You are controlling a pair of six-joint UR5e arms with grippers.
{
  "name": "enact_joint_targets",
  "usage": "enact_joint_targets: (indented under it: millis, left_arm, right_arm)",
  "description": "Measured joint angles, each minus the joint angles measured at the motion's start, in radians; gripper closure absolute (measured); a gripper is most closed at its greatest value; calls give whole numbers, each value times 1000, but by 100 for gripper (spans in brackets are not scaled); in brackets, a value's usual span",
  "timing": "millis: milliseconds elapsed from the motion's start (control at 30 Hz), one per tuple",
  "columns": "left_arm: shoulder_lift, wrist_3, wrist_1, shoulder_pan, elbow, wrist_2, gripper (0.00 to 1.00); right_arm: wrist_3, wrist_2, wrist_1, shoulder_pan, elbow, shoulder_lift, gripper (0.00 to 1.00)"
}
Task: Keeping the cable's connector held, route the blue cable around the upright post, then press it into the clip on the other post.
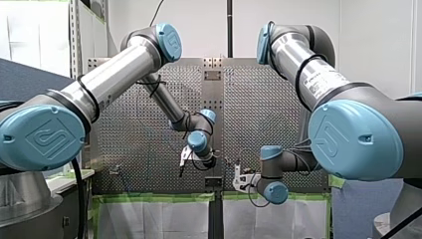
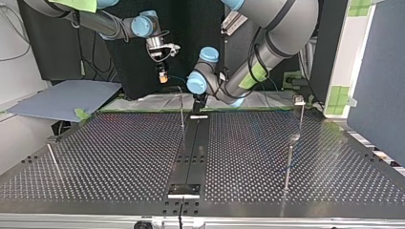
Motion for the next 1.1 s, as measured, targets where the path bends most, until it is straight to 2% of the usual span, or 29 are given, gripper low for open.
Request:
enact_joint_targets:
  millis: [367, 767, 1100]
  left_arm:
    - [-7, -34, 81, -8, -52, -14, 99]
    - [-34, -45, 182, -28, -55, -19, 99]
    - [-34, -63, 218, -34, -55, -21, 99]
  right_arm:
    - [6, -2, 3, -40, -11, 1, 100]
    - [1, -6, 15, -73, -32, 5, 100]
    - [-2, -15, 16, -106, -51, 14, 100]
